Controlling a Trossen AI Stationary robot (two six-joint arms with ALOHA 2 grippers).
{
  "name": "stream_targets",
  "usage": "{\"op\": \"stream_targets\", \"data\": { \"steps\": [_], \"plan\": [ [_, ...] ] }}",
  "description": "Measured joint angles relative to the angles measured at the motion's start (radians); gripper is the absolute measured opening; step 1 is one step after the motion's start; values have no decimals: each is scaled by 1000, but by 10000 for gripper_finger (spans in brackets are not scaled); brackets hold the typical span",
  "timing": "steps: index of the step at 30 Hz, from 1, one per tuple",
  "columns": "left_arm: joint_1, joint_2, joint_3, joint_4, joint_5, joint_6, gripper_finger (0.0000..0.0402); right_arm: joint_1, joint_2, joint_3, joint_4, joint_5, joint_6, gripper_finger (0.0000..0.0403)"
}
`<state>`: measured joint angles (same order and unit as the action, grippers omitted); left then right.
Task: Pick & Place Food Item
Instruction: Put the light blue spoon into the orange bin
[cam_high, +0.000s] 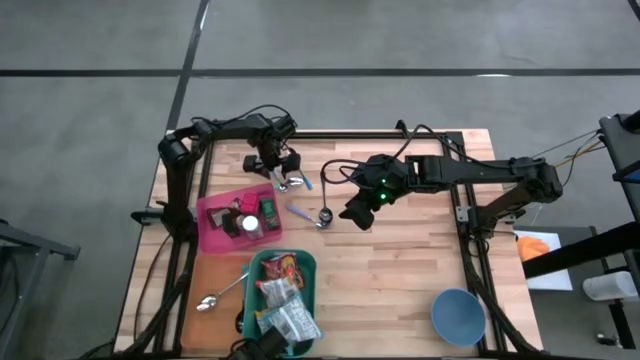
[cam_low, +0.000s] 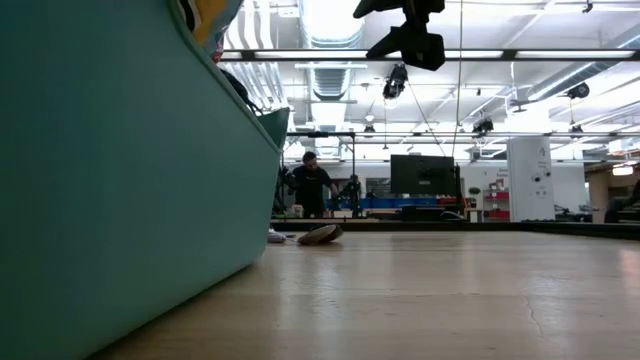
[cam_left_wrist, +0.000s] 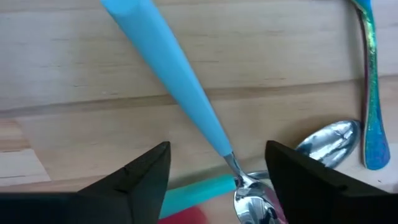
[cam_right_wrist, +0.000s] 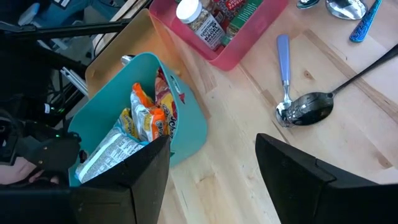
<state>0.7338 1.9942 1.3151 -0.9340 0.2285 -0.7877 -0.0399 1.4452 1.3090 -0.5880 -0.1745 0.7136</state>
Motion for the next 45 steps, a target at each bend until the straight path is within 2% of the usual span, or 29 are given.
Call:
{"op": "stream_targets", "data": {
  "steps": [4, 8, 13, 20, 26, 35, 45],
  "plan": [
    [0, 0, 0, -3, -19, 13, 232, 0, 0, 0, 0, 0, 0, 233],
    [1, 0, 0, -4, -44, 12, 221, 0, 0, 0, 0, 0, 0, 233],
    [1, 0, 0, -5, -61, -11, 221, 0, 0, 0, 0, 0, 1, 233],
    [-11, 0, 1, 1, -59, -189, 220, 0, 0, 0, 0, 1, 1, 233],
    [-11, -1, 4, 5, 9, -181, 220, 0, 0, 0, 0, -6, -32, 233],
    [-47, -1, 0, 29, -65, -205, 220, 0, 0, 0, -1, -10, -37, 233],
    [-41, -1, 0, 43, -54, -182, 220, 0, 0, 0, -5, -18, -116, 233]
  ]
}}
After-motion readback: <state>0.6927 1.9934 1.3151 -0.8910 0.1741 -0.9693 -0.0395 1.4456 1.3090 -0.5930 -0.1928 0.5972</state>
